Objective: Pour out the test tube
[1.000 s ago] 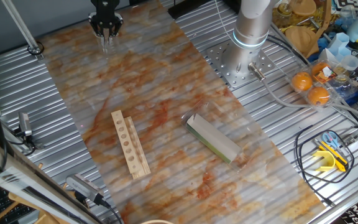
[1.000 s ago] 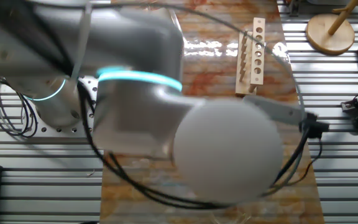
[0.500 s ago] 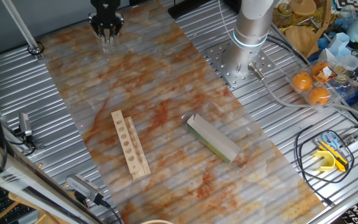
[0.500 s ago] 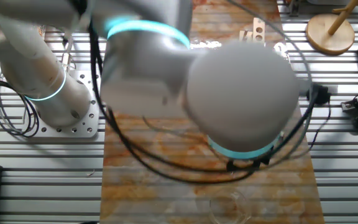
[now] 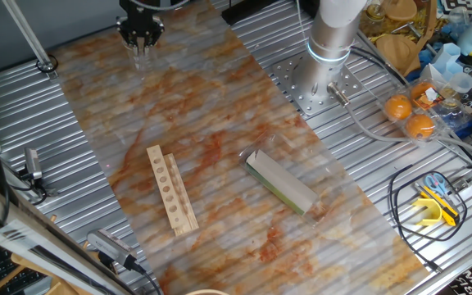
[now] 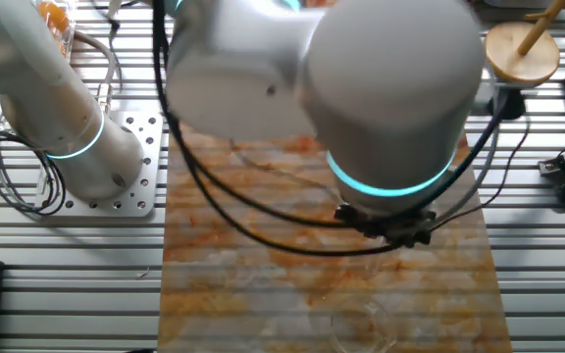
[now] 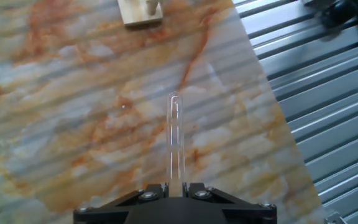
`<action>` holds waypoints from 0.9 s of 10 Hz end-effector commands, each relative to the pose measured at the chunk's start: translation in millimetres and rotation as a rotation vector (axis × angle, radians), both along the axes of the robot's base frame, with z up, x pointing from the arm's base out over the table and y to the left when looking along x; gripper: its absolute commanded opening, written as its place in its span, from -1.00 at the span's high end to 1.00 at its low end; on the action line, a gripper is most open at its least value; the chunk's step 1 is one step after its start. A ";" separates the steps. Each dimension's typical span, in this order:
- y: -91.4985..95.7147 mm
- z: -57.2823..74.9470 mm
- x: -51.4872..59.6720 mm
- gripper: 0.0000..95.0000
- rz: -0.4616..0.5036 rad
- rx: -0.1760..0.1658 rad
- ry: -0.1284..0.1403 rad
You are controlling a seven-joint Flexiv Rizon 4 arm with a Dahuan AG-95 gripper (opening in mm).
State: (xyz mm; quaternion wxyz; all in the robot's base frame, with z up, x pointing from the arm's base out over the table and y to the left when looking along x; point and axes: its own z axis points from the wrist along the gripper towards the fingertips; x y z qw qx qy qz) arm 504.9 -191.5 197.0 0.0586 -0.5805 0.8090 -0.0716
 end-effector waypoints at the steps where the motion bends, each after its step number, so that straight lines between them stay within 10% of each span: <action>1: 1.5 1.3 0.8 1.00 0.030 -0.052 0.004; 9: -13.8 9.5 0.4 1.00 0.168 -0.154 0.025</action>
